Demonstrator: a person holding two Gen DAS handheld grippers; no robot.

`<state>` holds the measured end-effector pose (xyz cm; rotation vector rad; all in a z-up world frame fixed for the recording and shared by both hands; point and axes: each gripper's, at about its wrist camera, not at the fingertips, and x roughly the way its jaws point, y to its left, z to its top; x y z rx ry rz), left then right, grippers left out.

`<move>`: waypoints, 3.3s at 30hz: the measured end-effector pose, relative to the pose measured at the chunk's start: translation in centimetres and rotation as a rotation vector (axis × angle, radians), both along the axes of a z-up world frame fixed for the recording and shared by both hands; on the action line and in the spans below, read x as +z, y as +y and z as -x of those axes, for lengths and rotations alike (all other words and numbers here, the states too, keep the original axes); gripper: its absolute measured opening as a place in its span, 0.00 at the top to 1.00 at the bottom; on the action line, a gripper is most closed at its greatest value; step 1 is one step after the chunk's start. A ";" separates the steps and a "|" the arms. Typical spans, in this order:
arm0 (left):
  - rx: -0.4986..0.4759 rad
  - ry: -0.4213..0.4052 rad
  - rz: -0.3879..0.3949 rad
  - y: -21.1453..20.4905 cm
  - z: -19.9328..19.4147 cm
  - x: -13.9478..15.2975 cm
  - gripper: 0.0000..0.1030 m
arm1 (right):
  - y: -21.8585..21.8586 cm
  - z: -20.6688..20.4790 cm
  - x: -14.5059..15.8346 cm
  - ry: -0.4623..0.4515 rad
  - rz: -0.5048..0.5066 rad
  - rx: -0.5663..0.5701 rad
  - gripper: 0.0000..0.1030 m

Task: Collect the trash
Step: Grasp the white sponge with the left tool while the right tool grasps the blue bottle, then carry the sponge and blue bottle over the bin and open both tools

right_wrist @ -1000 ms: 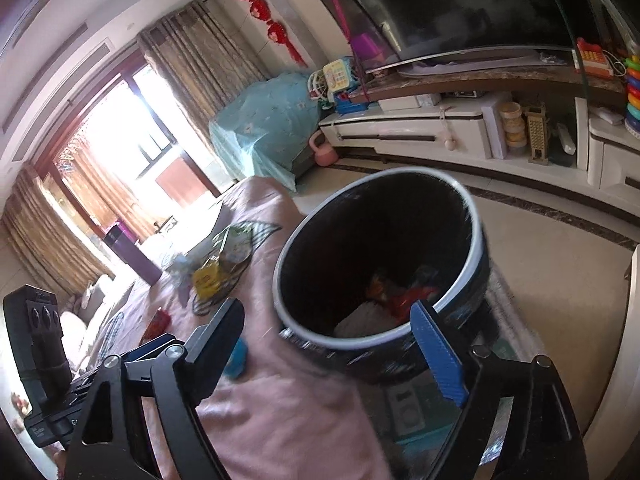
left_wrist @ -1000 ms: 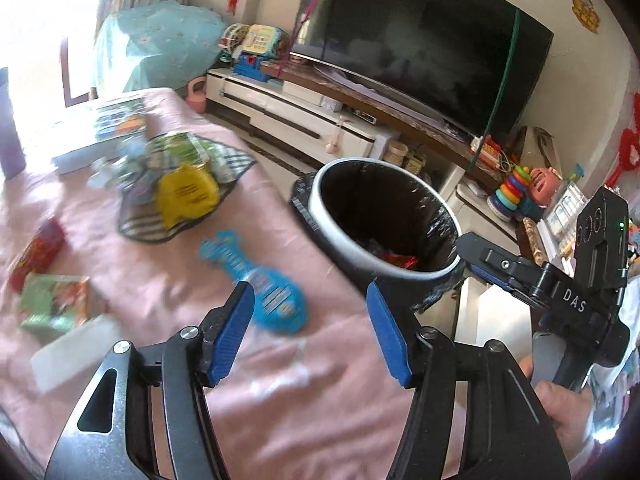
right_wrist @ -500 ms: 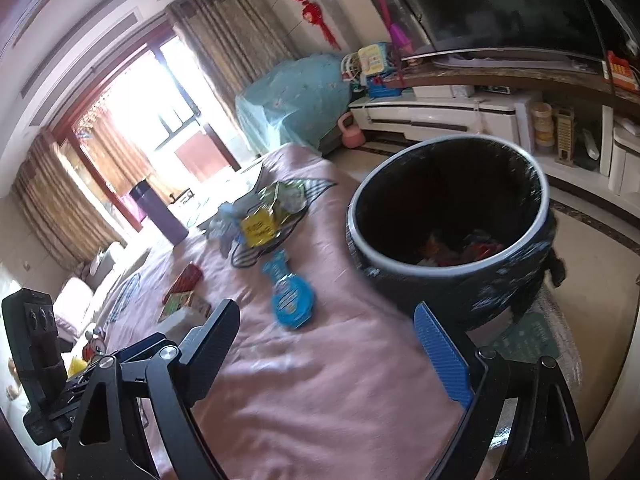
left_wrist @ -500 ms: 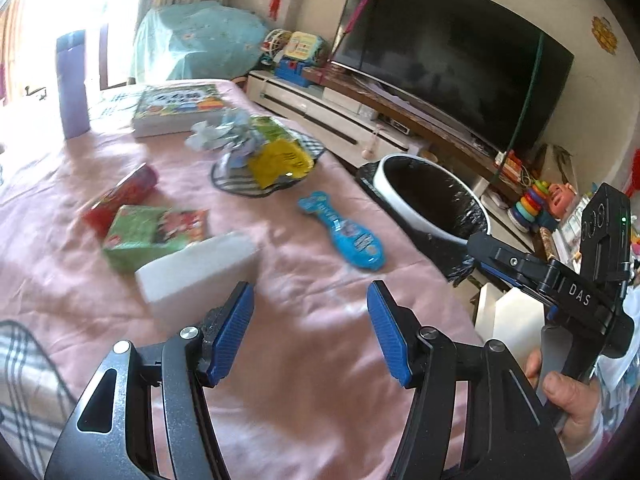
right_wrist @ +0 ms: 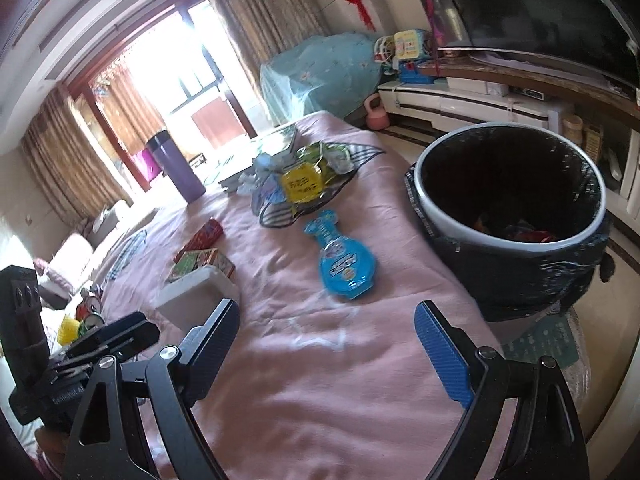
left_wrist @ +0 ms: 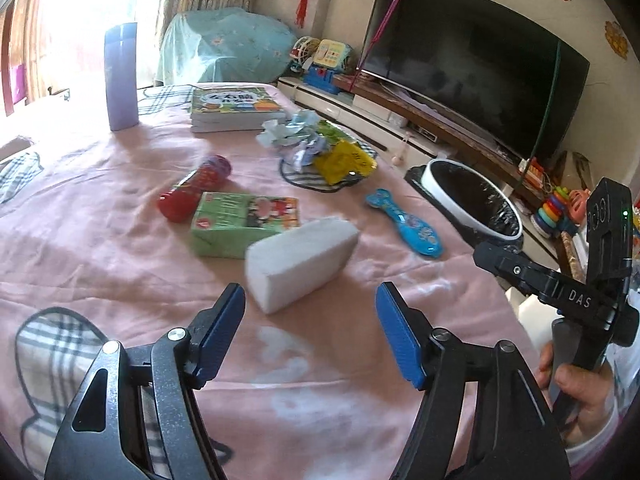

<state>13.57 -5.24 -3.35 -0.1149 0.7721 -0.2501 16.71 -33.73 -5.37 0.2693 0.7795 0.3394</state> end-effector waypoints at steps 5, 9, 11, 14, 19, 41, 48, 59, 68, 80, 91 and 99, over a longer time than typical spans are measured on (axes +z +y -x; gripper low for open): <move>-0.050 -0.013 -0.056 0.5 -1.1 -0.6 0.31 | 1.0 -0.6 -0.4 0.004 0.033 0.031 0.12; -0.094 -0.014 -0.080 0.8 -2.4 -1.0 0.31 | 1.8 -1.6 -0.7 0.011 0.064 0.063 0.12; -0.125 -0.006 -0.096 0.6 -3.2 -1.3 0.31 | 2.1 -2.1 -0.8 0.015 0.079 0.076 0.12; -0.153 0.021 -0.098 0.5 -4.4 -1.8 0.31 | 2.4 -3.1 -1.0 0.018 0.097 0.094 0.12; -0.182 0.050 -0.090 0.0 -5.5 -2.7 0.31 | 2.6 -5.0 -1.7 0.039 0.122 0.121 0.13; -0.165 0.023 0.016 -3.2 -3.1 -0.6 0.62 | 0.0 -4.2 -0.9 0.029 0.063 0.056 0.56; -0.189 0.025 0.025 -6.7 -4.0 0.1 0.62 | -3.2 -2.7 1.1 -0.013 0.023 -0.005 0.56; -0.209 0.011 0.040 -10.6 -6.1 1.7 0.62 | -8.6 -2.0 2.7 -0.044 -0.001 -0.112 0.56; -0.256 -0.005 0.015 -15.6 -7.7 2.4 0.62 | -11.9 -2.6 3.2 -0.055 0.005 -0.168 0.56; -0.279 0.002 -0.018 -19.5 -10.3 2.5 0.62 | -14.6 -4.6 2.7 -0.045 0.007 -0.199 0.56; -0.291 0.017 -0.029 -21.9 -12.0 2.1 0.62 | -16.4 -6.3 2.2 -0.023 0.011 -0.217 0.56; -0.309 0.041 -0.046 -23.4 -13.4 1.3 0.62 | -17.0 -7.4 1.6 -0.001 0.032 -0.224 0.56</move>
